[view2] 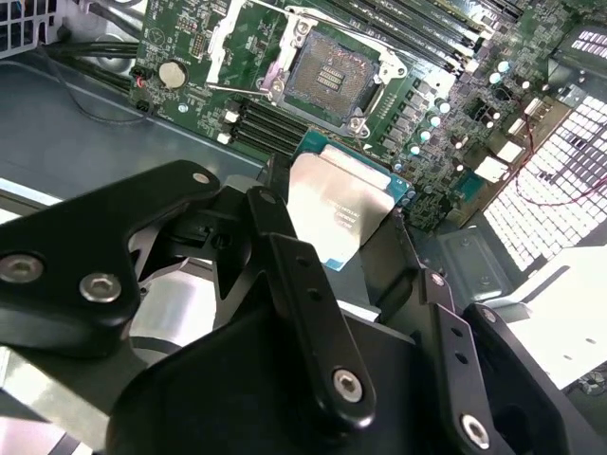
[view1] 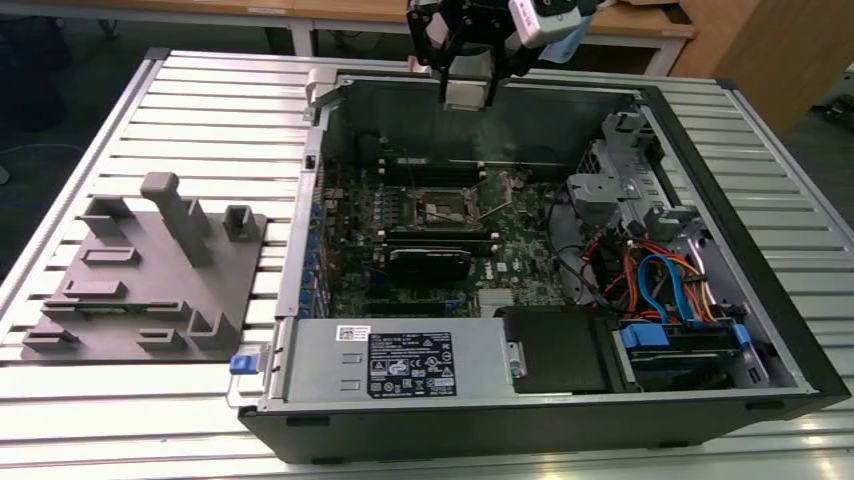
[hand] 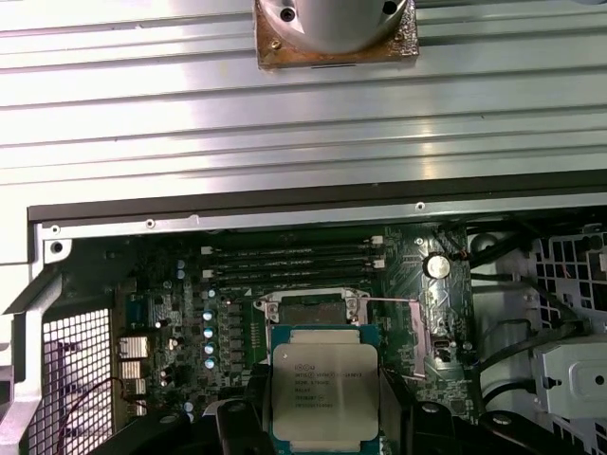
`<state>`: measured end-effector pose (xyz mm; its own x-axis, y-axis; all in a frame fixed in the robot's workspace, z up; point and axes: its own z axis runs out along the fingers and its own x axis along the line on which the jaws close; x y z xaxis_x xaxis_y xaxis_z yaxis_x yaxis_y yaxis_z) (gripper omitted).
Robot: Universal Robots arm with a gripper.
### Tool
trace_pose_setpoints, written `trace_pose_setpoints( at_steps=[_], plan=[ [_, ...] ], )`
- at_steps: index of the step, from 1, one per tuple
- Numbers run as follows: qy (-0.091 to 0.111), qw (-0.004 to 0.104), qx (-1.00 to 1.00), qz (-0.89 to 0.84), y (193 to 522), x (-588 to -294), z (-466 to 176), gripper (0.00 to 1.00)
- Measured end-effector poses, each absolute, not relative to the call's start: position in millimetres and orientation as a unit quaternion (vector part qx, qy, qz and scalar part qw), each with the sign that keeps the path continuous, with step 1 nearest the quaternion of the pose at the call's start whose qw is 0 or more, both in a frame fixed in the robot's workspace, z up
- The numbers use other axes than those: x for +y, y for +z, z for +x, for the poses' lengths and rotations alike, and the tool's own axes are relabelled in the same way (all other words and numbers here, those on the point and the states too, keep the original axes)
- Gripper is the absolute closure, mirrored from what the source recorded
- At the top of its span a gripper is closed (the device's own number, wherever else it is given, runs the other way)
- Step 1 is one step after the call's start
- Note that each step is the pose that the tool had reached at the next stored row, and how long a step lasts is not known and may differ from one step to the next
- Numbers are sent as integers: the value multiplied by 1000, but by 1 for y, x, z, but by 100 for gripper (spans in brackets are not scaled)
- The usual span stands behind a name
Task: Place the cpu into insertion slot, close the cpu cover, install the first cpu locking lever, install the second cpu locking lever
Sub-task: 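Place the cpu into insertion slot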
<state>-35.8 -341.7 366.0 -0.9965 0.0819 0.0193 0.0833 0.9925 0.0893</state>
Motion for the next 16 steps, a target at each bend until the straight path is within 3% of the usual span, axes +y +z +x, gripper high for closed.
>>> trace_pose_setpoints(
  at_steps=[16],
  plan=[
    [-45,7,-997,-60,366,-342,-36,46]
  ],
)
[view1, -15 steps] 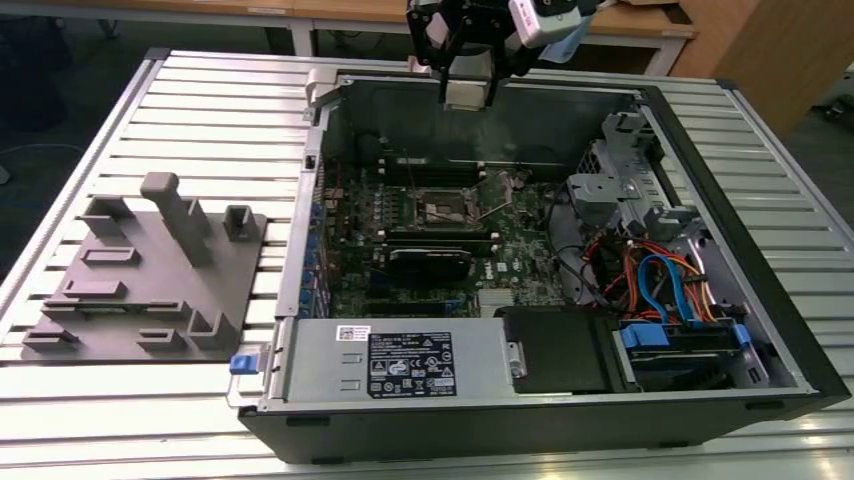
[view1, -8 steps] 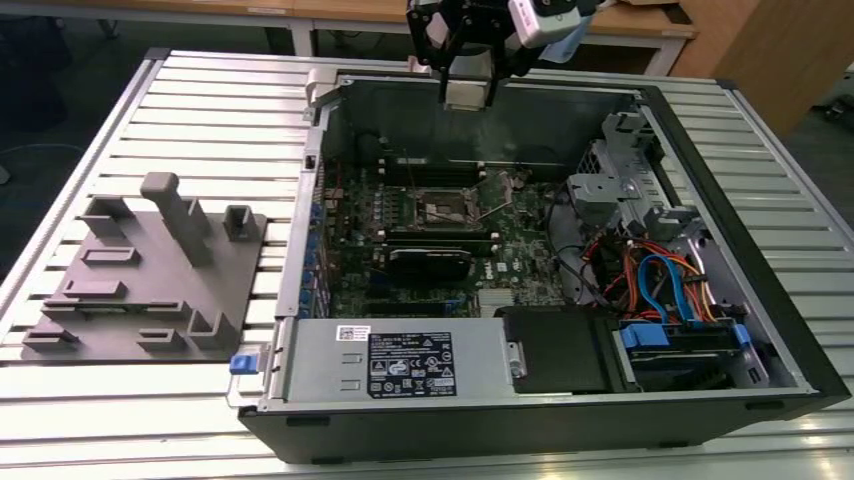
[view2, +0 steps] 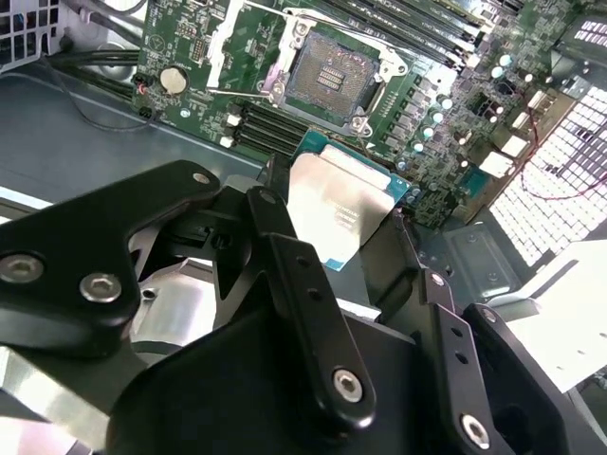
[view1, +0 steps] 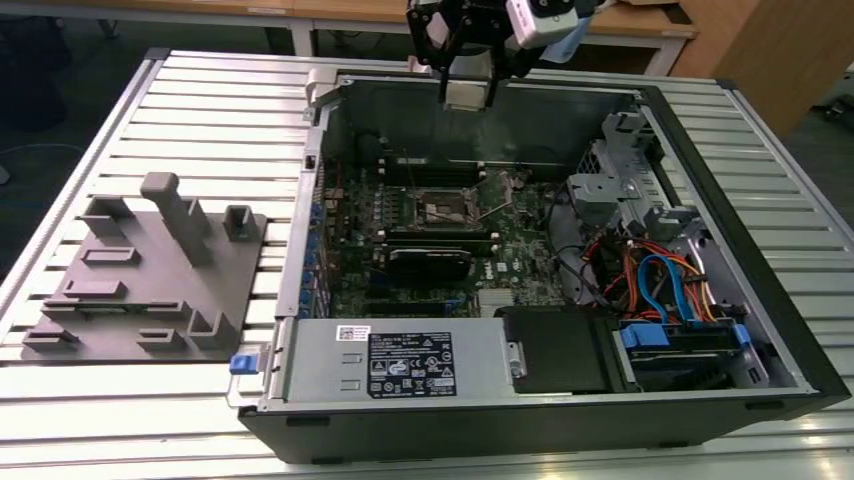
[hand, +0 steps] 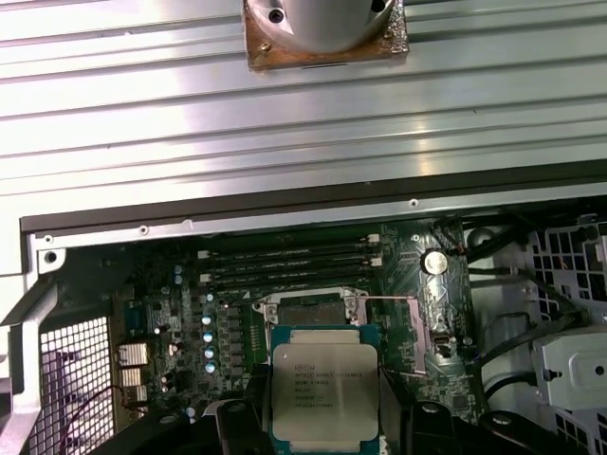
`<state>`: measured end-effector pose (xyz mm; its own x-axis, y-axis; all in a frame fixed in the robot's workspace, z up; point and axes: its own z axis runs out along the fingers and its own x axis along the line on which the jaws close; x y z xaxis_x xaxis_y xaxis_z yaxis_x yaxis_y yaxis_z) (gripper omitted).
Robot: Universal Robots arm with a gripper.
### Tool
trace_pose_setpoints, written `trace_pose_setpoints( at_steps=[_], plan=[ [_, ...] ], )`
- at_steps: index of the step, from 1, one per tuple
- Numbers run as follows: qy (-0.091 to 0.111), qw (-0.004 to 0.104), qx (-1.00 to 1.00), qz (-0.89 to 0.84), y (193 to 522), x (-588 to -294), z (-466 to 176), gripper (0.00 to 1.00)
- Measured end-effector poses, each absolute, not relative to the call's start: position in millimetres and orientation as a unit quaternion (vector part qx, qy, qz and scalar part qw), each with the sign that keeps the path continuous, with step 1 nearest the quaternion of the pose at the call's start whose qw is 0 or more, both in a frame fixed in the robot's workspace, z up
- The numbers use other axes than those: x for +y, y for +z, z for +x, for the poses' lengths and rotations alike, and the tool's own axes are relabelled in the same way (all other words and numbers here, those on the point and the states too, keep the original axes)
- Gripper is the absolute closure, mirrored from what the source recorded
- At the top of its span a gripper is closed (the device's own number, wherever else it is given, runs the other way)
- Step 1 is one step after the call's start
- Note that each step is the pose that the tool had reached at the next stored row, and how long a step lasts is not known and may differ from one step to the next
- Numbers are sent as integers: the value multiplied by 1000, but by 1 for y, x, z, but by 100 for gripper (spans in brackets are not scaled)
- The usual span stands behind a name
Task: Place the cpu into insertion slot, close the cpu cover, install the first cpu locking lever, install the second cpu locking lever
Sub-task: 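Place the cpu into insertion slot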
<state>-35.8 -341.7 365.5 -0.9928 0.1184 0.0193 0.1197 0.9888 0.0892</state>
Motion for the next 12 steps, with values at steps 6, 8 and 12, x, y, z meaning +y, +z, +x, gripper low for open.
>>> trace_pose_setpoints(
  at_steps=[6,8,12],
  plan=[
    [-45,7,-997,-60,366,-342,-36,46],
    [-45,7,-997,-60,366,-342,-36,46],
    [-45,7,-997,-60,366,-342,-36,46]
  ],
)
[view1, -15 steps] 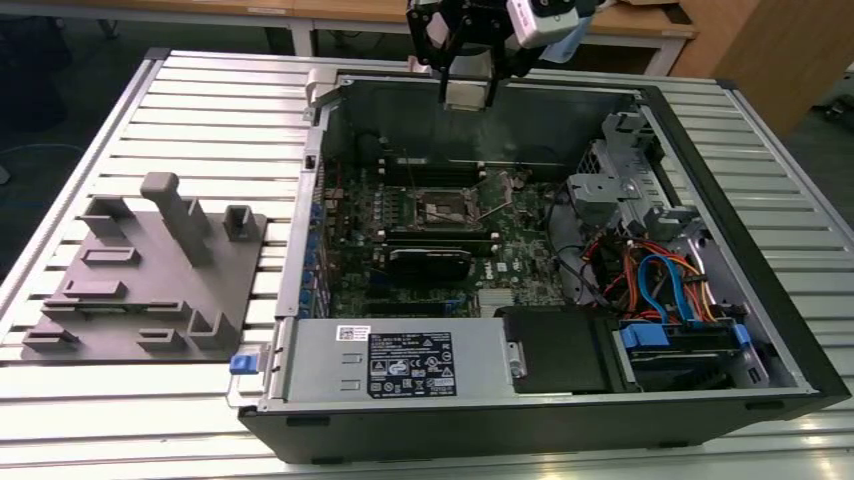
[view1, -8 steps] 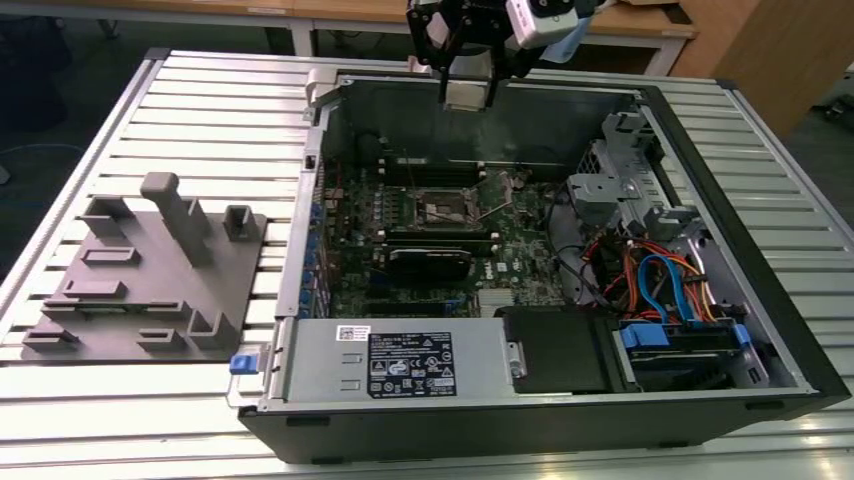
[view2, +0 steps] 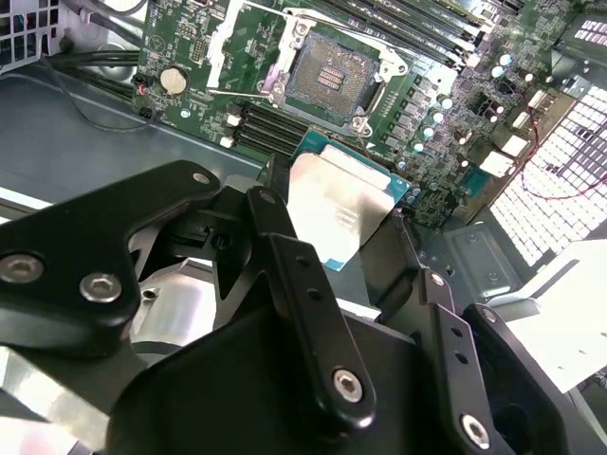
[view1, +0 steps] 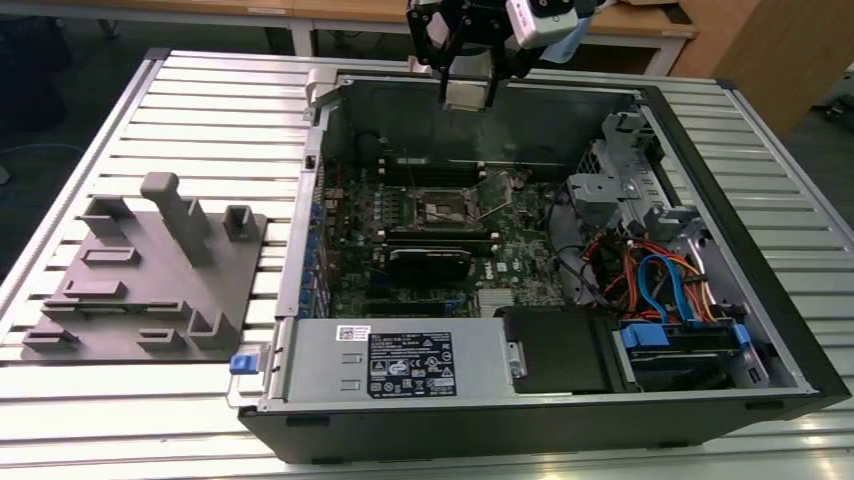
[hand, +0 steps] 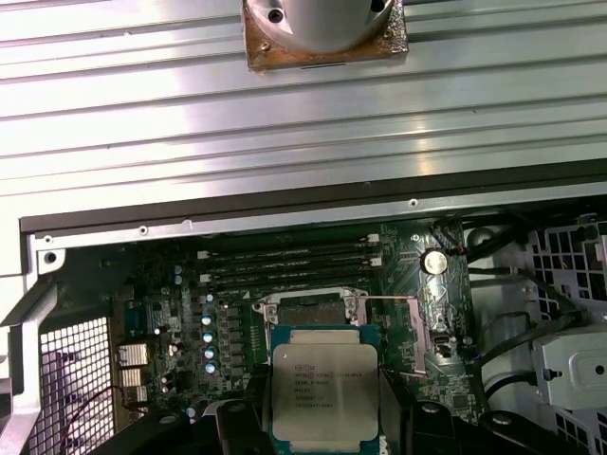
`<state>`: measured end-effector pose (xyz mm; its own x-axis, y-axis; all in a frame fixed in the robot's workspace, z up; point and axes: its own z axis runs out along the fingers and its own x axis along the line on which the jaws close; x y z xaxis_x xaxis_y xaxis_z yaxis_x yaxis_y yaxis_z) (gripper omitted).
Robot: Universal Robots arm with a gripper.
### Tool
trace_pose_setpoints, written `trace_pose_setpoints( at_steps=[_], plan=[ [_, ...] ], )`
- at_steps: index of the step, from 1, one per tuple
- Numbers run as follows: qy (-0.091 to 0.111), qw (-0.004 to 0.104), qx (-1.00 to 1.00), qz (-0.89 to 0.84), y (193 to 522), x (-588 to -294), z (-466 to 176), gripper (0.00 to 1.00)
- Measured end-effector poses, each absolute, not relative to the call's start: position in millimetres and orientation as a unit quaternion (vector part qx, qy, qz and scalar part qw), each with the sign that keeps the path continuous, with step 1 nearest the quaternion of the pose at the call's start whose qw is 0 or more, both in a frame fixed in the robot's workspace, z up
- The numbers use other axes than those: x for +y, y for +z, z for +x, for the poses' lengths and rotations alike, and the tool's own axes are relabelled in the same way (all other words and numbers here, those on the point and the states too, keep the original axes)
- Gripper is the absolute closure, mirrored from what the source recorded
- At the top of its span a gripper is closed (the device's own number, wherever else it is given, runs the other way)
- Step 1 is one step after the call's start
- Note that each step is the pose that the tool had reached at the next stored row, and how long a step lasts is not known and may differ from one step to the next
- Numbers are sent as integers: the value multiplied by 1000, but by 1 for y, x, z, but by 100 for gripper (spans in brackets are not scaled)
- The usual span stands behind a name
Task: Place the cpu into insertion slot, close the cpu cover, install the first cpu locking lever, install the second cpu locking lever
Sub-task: 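Place the cpu into insertion slot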
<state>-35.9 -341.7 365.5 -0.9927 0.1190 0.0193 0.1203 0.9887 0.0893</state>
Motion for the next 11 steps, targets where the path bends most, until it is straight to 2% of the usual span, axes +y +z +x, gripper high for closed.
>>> trace_pose_setpoints(
  at_steps=[11],
  plan=[
    [-45,6,-995,-91,365,-342,-36,46]
  ],
)
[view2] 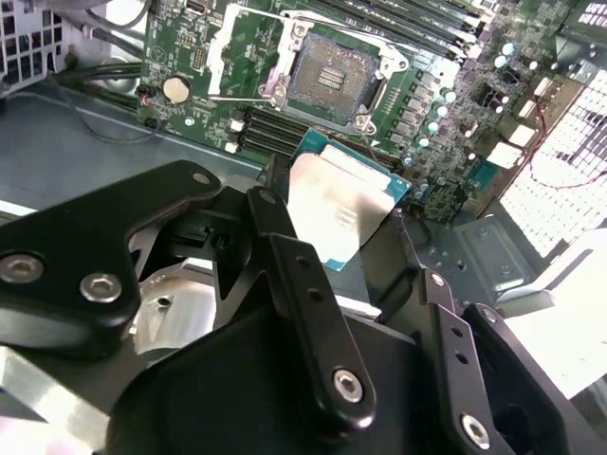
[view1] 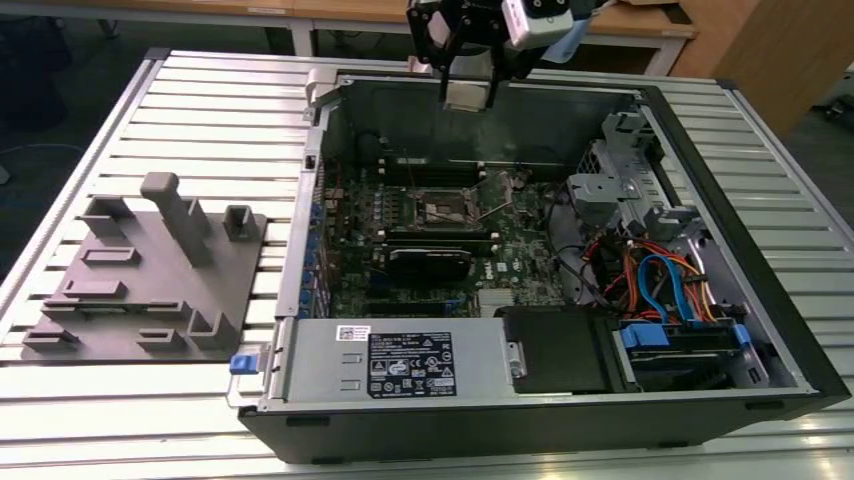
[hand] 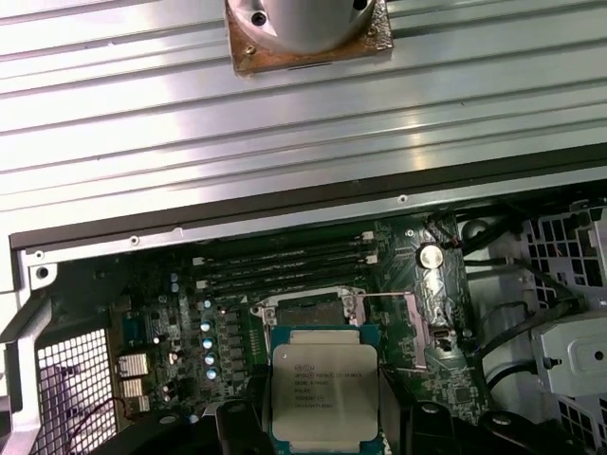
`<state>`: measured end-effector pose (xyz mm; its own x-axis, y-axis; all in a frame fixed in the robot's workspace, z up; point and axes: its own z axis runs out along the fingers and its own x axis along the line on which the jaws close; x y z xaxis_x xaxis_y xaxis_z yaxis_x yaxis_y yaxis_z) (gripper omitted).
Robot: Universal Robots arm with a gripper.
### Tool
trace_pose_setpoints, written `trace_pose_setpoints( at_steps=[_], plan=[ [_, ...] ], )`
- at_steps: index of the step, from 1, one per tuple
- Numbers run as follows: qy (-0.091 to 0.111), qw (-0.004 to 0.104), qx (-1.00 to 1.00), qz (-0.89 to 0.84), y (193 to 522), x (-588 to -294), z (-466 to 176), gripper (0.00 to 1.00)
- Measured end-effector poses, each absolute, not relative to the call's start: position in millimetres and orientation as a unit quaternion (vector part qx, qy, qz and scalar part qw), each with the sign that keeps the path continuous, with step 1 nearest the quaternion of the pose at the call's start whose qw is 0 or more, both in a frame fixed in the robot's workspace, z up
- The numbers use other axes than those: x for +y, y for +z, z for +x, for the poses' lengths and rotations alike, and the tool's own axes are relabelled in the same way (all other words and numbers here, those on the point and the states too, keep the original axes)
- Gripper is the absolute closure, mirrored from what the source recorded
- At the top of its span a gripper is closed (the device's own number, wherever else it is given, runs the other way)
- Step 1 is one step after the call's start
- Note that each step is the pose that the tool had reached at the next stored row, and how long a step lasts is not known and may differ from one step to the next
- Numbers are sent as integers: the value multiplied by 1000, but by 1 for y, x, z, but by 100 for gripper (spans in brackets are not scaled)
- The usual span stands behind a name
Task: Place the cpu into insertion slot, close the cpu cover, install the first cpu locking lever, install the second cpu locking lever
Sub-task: 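Place the cpu into insertion slot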
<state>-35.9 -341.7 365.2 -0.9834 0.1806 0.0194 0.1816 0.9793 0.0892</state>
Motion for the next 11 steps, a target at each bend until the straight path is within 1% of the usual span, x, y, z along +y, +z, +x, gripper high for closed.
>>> trace_pose_setpoints(
  at_steps=[11],
  plan=[
    [-45,5,-994,-97,365,-342,-36,46]
  ],
)
